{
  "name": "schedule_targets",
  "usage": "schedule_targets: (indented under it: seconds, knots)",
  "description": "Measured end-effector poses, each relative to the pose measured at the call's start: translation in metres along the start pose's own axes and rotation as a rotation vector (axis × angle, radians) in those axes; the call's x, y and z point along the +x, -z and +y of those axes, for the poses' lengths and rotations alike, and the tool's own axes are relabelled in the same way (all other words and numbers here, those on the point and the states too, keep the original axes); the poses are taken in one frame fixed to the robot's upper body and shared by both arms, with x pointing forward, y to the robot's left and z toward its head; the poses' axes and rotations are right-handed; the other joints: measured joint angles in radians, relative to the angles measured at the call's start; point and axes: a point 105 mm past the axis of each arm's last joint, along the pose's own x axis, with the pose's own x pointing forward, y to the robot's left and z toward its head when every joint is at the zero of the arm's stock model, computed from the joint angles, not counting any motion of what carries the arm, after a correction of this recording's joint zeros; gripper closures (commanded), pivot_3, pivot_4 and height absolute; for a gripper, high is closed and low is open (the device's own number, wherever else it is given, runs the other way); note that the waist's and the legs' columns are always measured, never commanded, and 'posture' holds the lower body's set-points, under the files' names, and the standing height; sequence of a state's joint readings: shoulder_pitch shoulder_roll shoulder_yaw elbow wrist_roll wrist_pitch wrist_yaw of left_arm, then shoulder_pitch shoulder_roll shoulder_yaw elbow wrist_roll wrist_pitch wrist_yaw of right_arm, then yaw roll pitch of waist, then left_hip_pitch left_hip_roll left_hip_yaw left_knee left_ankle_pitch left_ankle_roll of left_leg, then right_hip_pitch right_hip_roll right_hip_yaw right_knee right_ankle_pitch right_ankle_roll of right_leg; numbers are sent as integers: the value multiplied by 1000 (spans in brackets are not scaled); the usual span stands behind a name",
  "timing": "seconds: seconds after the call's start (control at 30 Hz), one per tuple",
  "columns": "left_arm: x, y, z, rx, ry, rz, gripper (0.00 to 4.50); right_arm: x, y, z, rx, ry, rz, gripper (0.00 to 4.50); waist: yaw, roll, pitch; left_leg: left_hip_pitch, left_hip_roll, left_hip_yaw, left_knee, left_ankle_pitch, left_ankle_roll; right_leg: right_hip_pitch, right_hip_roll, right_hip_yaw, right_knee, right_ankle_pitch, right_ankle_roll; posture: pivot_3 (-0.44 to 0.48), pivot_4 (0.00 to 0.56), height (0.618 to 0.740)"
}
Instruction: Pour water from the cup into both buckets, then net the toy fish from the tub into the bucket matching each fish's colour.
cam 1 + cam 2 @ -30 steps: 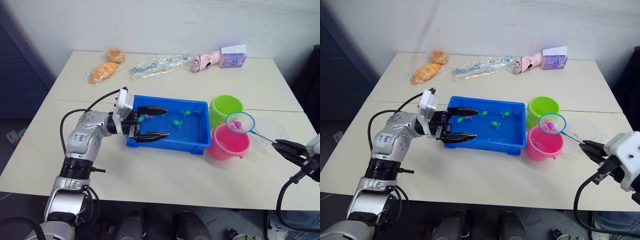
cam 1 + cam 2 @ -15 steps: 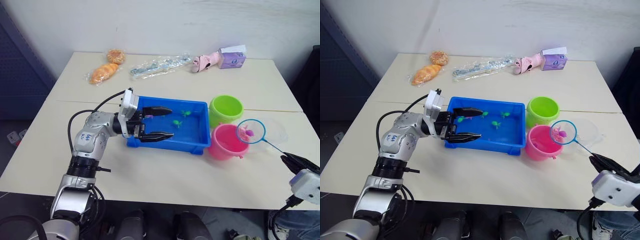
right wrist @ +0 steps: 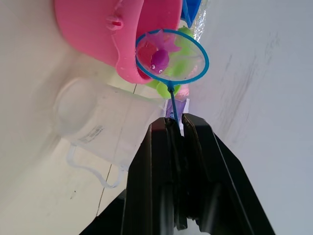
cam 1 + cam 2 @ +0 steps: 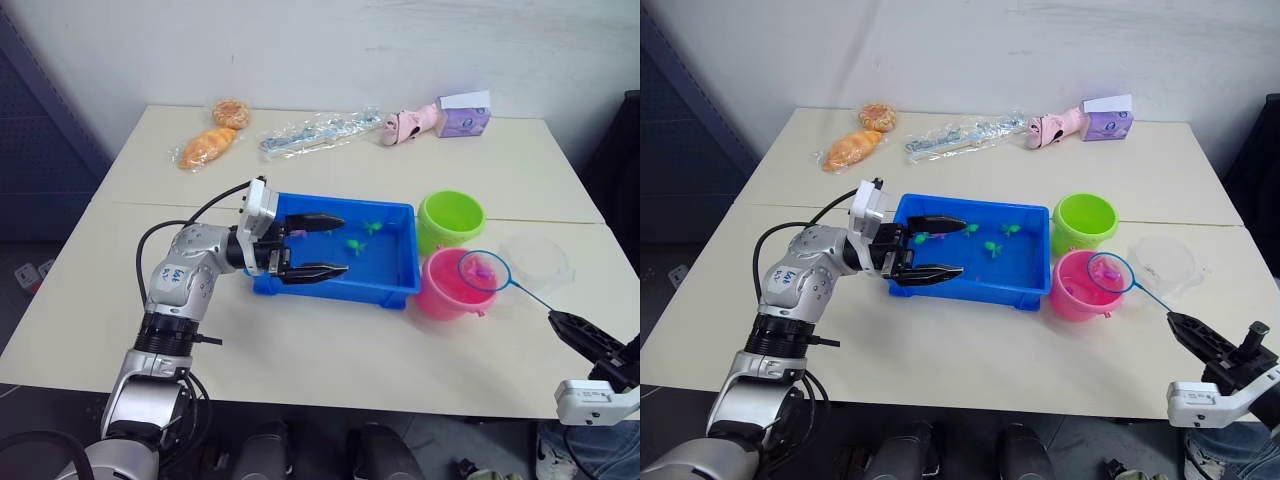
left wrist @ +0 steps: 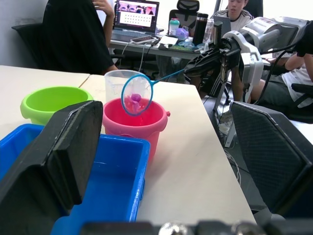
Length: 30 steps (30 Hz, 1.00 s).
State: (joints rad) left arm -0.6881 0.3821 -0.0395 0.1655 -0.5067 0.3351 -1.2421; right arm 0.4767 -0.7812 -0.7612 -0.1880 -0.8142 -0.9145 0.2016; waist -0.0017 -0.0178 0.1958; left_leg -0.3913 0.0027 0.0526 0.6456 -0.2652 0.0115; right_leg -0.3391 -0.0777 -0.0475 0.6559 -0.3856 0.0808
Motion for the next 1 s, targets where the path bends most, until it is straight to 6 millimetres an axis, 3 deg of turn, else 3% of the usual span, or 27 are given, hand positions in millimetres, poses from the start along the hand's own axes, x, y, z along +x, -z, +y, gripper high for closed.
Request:
schedule_targets:
  seconds: [0.27,0.47,0.6,0.73,0.87,1.0]
  knots:
    - [-1,1,0,-4,-2,2,37,9,6,-16,-62,65,2,4500,0,0,0,0,0,0,0,0,0,0,0,0,0,0,0,0,150,740]
    - [-2,4,-1,-14,-9,4,37,12,5,-14,-58,52,0,4500,0,0,0,0,0,0,0,0,0,0,0,0,0,0,0,0,150,740]
    - [-2,5,-4,-18,-7,7,37,16,-8,-12,-51,47,-51,4500,-1,0,0,0,0,0,0,0,0,0,0,0,0,0,0,0,150,740]
    - [-3,4,-4,-11,-10,13,37,12,6,-19,-59,71,20,4500,-1,0,0,0,0,0,0,0,0,0,0,0,0,0,0,0,150,740]
    - [-3,4,-4,-11,-11,12,37,11,-4,-16,-37,64,-5,4500,0,0,0,0,0,0,-1,0,0,0,0,0,0,0,0,0,150,740]
    - [-4,4,-3,-10,-14,14,37,11,1,-24,30,103,26,4500,-2,0,0,0,0,0,0,0,0,1,0,0,-1,0,0,0,150,740]
